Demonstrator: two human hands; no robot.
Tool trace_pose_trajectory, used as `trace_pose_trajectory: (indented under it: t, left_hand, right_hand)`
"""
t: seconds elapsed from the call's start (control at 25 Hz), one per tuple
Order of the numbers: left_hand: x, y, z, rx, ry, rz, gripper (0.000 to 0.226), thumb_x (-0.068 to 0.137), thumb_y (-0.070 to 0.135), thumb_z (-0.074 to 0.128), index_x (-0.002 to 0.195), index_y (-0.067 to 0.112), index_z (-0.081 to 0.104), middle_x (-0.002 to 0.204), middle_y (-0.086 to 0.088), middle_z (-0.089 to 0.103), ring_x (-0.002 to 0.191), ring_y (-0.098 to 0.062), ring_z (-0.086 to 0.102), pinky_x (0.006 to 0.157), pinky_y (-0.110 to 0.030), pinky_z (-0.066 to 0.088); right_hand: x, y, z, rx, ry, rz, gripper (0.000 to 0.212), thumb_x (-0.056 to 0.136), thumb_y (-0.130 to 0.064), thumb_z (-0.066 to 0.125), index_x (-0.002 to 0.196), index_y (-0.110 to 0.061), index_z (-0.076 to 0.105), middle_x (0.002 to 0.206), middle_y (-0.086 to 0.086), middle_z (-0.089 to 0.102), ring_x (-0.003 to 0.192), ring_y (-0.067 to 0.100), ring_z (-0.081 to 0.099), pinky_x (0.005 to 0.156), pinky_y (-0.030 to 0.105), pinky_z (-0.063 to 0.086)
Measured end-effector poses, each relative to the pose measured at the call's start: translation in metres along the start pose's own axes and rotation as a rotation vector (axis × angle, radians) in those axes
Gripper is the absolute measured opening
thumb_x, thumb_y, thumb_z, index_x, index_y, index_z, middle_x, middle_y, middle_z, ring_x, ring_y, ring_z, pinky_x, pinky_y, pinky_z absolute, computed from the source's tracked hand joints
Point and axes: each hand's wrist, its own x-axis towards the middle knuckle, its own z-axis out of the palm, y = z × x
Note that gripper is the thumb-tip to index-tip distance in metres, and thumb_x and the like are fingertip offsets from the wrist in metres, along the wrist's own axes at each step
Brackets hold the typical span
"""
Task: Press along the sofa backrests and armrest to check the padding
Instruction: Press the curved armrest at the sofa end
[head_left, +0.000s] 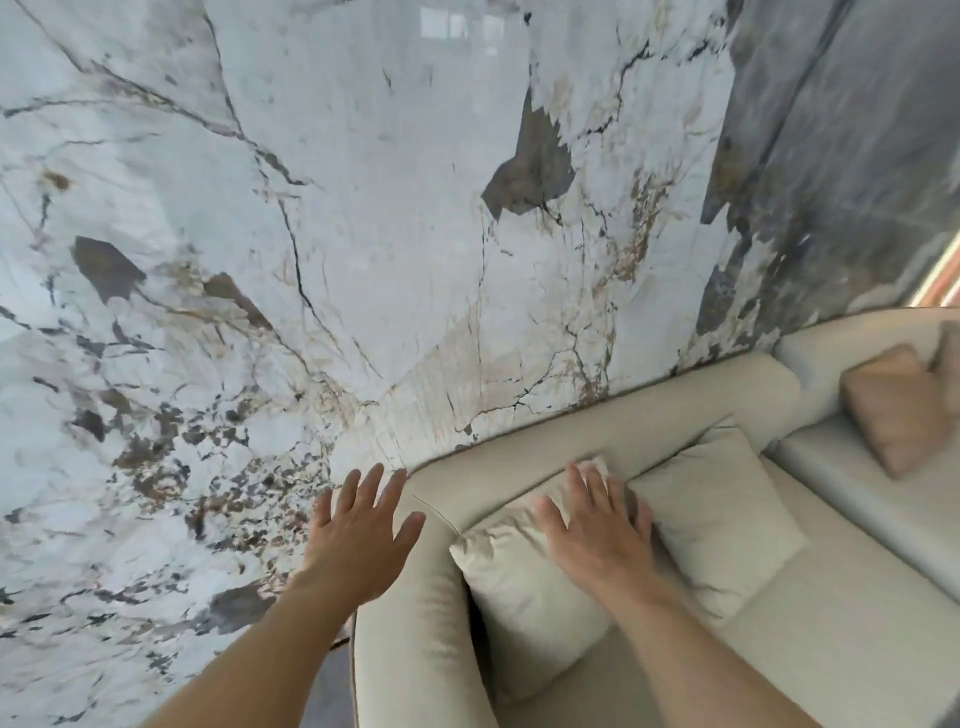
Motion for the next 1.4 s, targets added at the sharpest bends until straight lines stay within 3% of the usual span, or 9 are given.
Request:
trace_pose_trajectory:
  t: [0.36,0.72,1.04,1.4]
  left_hand:
    - [0.061,-0.035,0.006,0.011,-0.096,0.333,0.068,0.091,0.064,0.008,0.152,0.036,-0.007,0.163,0.005,-0.008,0.148,-0.019,-0.013,0.117,-0.046,-0.011]
    - [0.008,-0.014,-0.008,0.015,-0.101,0.62,0.067,0.093,0.062,0.01,0.152,0.035,-0.003,0.164,0.003,-0.002,0.149,-0.02,-0.009,0.119,-0.045,-0.006]
    - [-0.061,-0.056,-0.026,0.04,-0.128,0.758,0.068,0.093,0.063,0.01,0.152,0.034,-0.006,0.163,0.004,-0.007,0.148,-0.02,-0.012,0.119,-0.044,-0.01]
    - [-0.021,-0.082,-0.008,0.008,-0.147,0.912,0.065,0.094,0.06,0.013,0.152,0.037,-0.001,0.164,0.005,-0.002,0.149,-0.018,-0.008,0.118,-0.045,-0.008]
  right_hand:
    - [-0.029,-0.038,0.014,0.04,0.082,0.302,0.073,0.09,-0.067,0.01,0.152,-0.031,-0.003,0.162,-0.006,-0.007,0.147,0.016,-0.01,0.116,0.05,-0.009]
    - [-0.147,-0.042,0.016,0.077,0.14,0.577,0.072,0.092,-0.065,0.009,0.152,-0.03,-0.009,0.161,-0.007,-0.012,0.147,0.016,-0.013,0.115,0.05,-0.01]
    - [-0.248,-0.085,0.037,0.116,0.196,0.706,0.074,0.089,-0.069,0.006,0.151,-0.032,-0.009,0.161,-0.006,-0.013,0.147,0.016,-0.013,0.115,0.05,-0.01]
    - [-0.24,-0.137,0.073,0.11,0.195,0.855,0.071,0.091,-0.066,0.009,0.151,-0.034,-0.011,0.161,-0.008,-0.015,0.146,0.015,-0.016,0.114,0.049,-0.013]
